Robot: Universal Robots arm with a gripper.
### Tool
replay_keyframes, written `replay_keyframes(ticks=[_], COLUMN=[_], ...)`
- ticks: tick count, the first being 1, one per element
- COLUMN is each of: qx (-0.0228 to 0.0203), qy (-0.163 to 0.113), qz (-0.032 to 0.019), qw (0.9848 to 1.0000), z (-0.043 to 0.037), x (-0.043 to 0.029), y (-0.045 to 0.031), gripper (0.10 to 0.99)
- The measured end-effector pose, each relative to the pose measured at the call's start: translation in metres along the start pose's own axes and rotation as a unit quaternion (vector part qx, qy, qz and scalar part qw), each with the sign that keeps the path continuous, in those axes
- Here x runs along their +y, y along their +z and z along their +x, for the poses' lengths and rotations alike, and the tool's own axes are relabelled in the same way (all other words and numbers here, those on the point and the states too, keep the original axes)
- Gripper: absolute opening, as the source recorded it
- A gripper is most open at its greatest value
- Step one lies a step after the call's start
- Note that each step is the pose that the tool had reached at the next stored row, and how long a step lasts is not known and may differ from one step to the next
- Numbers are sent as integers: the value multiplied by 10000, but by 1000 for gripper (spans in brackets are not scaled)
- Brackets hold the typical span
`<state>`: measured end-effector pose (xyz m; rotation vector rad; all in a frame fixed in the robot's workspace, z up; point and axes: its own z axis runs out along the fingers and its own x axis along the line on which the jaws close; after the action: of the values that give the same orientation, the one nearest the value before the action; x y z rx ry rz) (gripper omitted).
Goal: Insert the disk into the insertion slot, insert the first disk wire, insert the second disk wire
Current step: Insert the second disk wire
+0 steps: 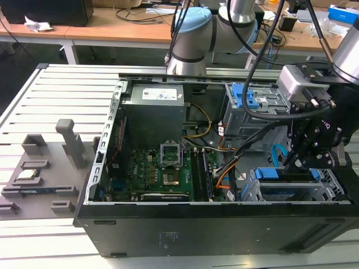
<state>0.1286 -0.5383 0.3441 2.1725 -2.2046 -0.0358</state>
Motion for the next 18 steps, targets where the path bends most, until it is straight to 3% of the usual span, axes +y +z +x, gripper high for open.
replay_keyframes(ticks=[6, 18], qx=[-23, -23], qy=[-1, -1], qz=[0, 0], qw=[10000, 10000], z=[-5, 2], x=[0, -3], y=[-2, 57], gripper=[161, 176])
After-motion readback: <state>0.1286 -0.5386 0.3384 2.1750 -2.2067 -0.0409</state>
